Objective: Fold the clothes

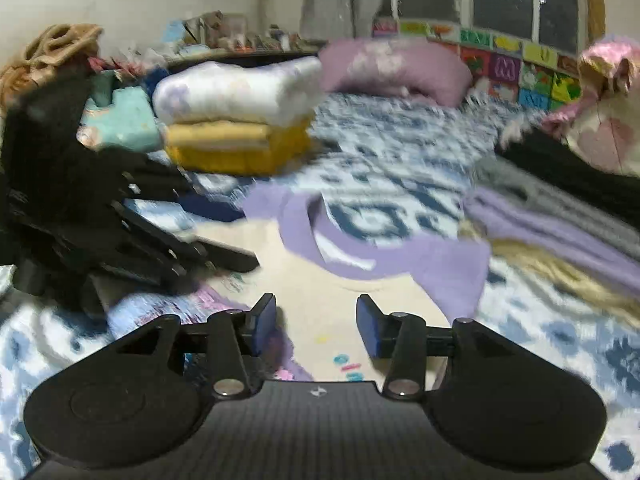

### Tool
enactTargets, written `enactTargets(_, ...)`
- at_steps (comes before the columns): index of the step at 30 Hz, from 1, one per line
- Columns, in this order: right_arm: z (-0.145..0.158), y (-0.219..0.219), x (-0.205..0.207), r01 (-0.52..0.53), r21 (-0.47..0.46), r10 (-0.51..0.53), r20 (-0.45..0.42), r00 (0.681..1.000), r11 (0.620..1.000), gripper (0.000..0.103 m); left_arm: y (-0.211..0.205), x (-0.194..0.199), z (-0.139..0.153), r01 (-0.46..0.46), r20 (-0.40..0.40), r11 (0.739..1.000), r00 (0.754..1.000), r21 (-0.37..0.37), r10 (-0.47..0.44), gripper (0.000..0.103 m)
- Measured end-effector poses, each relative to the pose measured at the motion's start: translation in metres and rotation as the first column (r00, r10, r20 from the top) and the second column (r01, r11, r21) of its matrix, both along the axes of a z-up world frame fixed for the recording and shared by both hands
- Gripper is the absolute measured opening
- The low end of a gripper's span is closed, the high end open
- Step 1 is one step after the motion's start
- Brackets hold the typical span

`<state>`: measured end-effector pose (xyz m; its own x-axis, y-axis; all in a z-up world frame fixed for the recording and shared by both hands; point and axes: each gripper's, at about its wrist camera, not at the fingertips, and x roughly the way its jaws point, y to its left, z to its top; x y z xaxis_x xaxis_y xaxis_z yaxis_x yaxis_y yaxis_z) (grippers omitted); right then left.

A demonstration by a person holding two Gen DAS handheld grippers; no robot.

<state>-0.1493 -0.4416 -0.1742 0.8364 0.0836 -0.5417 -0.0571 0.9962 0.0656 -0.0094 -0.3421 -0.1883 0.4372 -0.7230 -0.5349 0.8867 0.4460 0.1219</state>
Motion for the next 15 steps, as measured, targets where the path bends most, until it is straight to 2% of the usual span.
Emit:
enactTargets(1, 0.005, -0.008, -0.001, 0.015, 0.036, -0.016, 0.024, 1.000, 0.999, 0.045, 0.003, 0.000, 0.002, 0.006, 0.003, 1.000, 1.000, -0.012, -0.006, 0.047)
enactTargets(6, 0.012, -0.041, -0.002, 0.131, 0.056, -0.137, 0.109, 0.985, 0.990, 0.048, 0.004, 0.009, 0.011, -0.041, 0.002, 0.995, 0.999, -0.094, 0.041, 0.046)
enactTargets(9, 0.002, -0.065, 0.002, 0.179, 0.138, -0.192, 0.085, 0.978, 0.974, 0.048, -0.002, 0.016, 0.010, -0.041, -0.019, 0.993, 0.999, -0.107, 0.039, 0.046)
enactTargets(12, -0.012, -0.077, 0.009, 0.186, 0.210, -0.200, 0.046, 0.979, 0.960, 0.050, -0.008, 0.024, 0.001, -0.052, -0.071, 0.996, 0.996, -0.072, 0.047, 0.047)
enactTargets(15, -0.024, -0.082, 0.014, 0.193, 0.266, -0.201, 0.000, 0.980, 0.945, 0.052, -0.005, 0.028, -0.002, -0.069, -0.113, 0.995, 0.992, -0.071, 0.061, 0.051)
